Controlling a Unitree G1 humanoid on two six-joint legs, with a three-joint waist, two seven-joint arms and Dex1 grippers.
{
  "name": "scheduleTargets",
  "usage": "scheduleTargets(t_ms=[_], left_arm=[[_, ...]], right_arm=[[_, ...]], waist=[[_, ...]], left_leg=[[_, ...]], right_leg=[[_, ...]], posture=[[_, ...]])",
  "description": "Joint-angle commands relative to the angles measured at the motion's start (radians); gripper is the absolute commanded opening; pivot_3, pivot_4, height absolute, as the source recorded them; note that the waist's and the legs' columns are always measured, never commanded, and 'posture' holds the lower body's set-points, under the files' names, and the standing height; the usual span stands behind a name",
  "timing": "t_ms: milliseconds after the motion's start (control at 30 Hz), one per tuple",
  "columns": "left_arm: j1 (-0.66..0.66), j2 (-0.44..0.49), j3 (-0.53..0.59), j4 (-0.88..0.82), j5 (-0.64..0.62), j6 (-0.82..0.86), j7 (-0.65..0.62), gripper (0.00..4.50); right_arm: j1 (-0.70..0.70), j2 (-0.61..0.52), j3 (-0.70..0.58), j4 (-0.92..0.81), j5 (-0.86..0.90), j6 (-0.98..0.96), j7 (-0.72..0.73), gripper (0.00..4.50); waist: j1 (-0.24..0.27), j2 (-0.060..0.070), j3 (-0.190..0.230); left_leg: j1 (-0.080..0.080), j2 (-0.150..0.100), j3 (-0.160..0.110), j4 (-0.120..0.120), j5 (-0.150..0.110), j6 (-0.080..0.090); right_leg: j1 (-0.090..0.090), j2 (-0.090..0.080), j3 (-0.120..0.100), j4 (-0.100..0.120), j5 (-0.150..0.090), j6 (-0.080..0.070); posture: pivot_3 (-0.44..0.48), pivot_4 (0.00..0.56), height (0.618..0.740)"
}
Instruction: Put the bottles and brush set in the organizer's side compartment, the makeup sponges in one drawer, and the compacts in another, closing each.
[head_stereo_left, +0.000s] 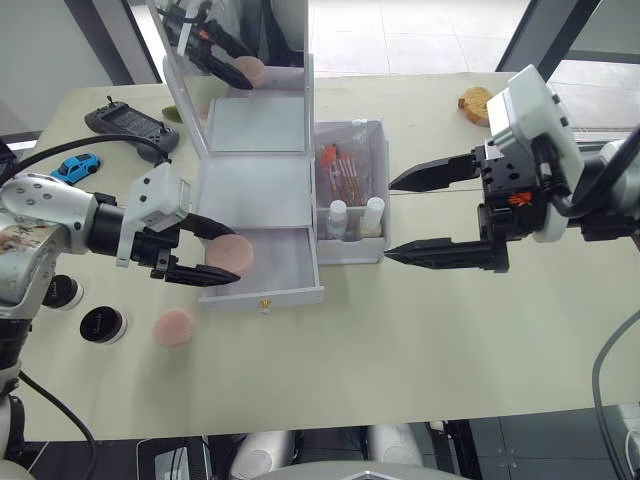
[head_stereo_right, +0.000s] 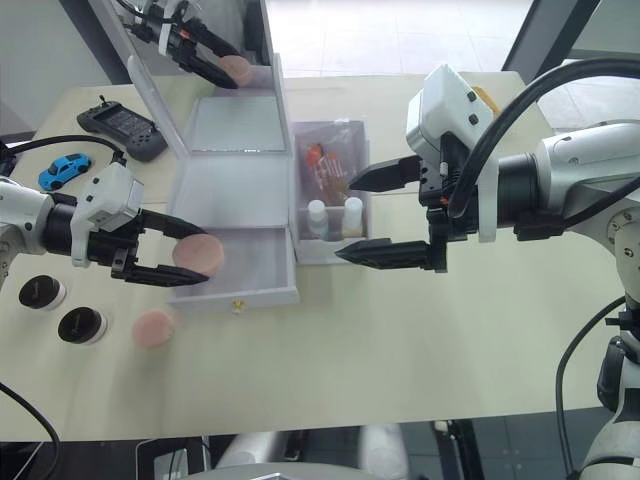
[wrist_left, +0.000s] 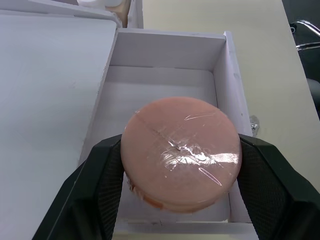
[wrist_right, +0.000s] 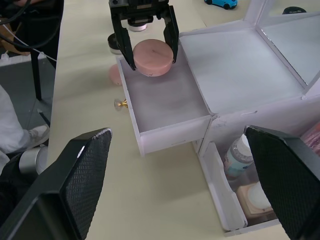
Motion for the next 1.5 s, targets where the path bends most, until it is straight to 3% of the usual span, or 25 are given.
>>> scheduleTargets(t_ms=[33,300,367,500,667,833,933,1067,1133,1267,1500], left_arm=[[-0.008,-0.005,0.022,-0.015,0.011,-0.027,-0.003,2.95],[0.011,-0.013,0.021,-0.028,0.025,-0.020,0.015,2.95],[0.009,-0.015,0.022,-0.022,0.036,-0.018,0.028,3.66],[0.005,-0.012,0.032,-0.008,0.033,-0.011,0.020,4.47],[0.008,-0.025,0.062,-0.013,0.012,-0.008,0.029,4.47],[0.014,-0.037,0.175,-0.001,-0.098,0.078,0.046,4.47],[0.040,-0.013,0.307,0.115,-0.136,0.103,0.048,4.47],[0.085,0.012,0.448,0.356,-0.086,0.029,0.084,4.47],[0.118,0.022,0.495,0.502,-0.034,-0.065,0.108,4.47],[0.215,0.032,0.602,0.752,0.041,-0.246,0.186,4.47],[0.413,0.051,0.759,1.039,0.075,-0.476,0.280,4.47]], right_arm=[[-0.010,-0.012,-0.037,-0.012,0.024,0.007,-0.006,4.50],[-0.018,-0.009,-0.030,-0.006,0.023,-0.002,-0.024,4.50],[-0.019,-0.010,-0.029,-0.004,0.021,-0.003,-0.024,4.50],[-0.020,-0.012,-0.027,0.003,0.016,-0.007,-0.022,4.50],[-0.015,-0.018,-0.027,0.010,0.007,-0.014,-0.012,4.50],[0.041,-0.036,-0.048,0.011,-0.044,-0.081,0.019,4.50],[0.175,-0.058,-0.111,-0.001,-0.104,-0.175,0.048,4.50],[0.337,-0.045,-0.210,0.031,-0.167,-0.302,0.071,4.50],[0.401,-0.029,-0.265,0.096,-0.179,-0.335,0.081,4.50],[0.664,0.012,-0.424,0.198,-0.291,-0.516,0.154,4.50],[0.971,0.121,-0.604,0.321,-0.432,-0.707,0.110,4.50]], waist=[[0.000,0.000,0.000],[0.000,0.000,0.000],[0.000,0.000,0.000],[0.000,0.000,0.000],[0.001,0.000,0.000],[0.000,0.000,0.000],[0.001,0.000,0.000],[-0.003,0.000,0.000],[-0.005,0.000,0.000],[0.000,-0.001,-0.001],[0.005,-0.001,-0.001]], left_leg=[[0.000,0.000,0.000,0.000,0.000,0.000],[0.000,0.000,0.000,0.001,0.000,0.000],[0.000,0.000,0.000,0.001,0.000,0.000],[0.000,0.000,0.000,0.001,0.000,0.000],[0.000,0.000,0.000,0.001,0.000,0.000],[-0.001,0.000,-0.001,0.003,0.000,0.000],[-0.001,0.000,-0.001,0.003,0.000,0.000],[-0.001,0.000,-0.001,0.004,0.000,0.000],[0.000,0.000,-0.001,0.004,0.000,0.000],[0.001,-0.001,-0.001,0.004,0.000,0.000],[0.003,-0.003,-0.001,0.004,-0.001,0.001]], right_leg=[[0.000,0.000,0.000,0.000,0.000,0.000],[0.000,0.000,0.000,0.000,0.000,0.000],[0.000,0.000,0.000,0.000,0.000,0.000],[0.000,0.000,0.000,0.000,0.000,0.000],[0.000,0.000,0.000,0.000,0.000,0.000],[0.000,0.000,-0.001,0.001,0.000,0.000],[0.000,0.000,-0.002,0.002,0.000,0.000],[-0.001,-0.001,-0.008,0.003,0.000,0.000],[0.000,-0.002,-0.010,0.002,0.000,0.000],[0.001,-0.002,-0.013,0.002,0.000,-0.001],[0.001,-0.005,-0.013,0.003,0.001,-0.001]], posture=[[0.000,0.150,0.734],[0.000,0.150,0.734],[0.000,0.150,0.734],[0.000,0.150,0.734],[0.000,0.150,0.734],[0.000,0.150,0.734],[0.000,0.150,0.734],[0.000,0.150,0.734],[0.000,0.150,0.734],[0.000,0.150,0.734],[0.000,0.150,0.734]])
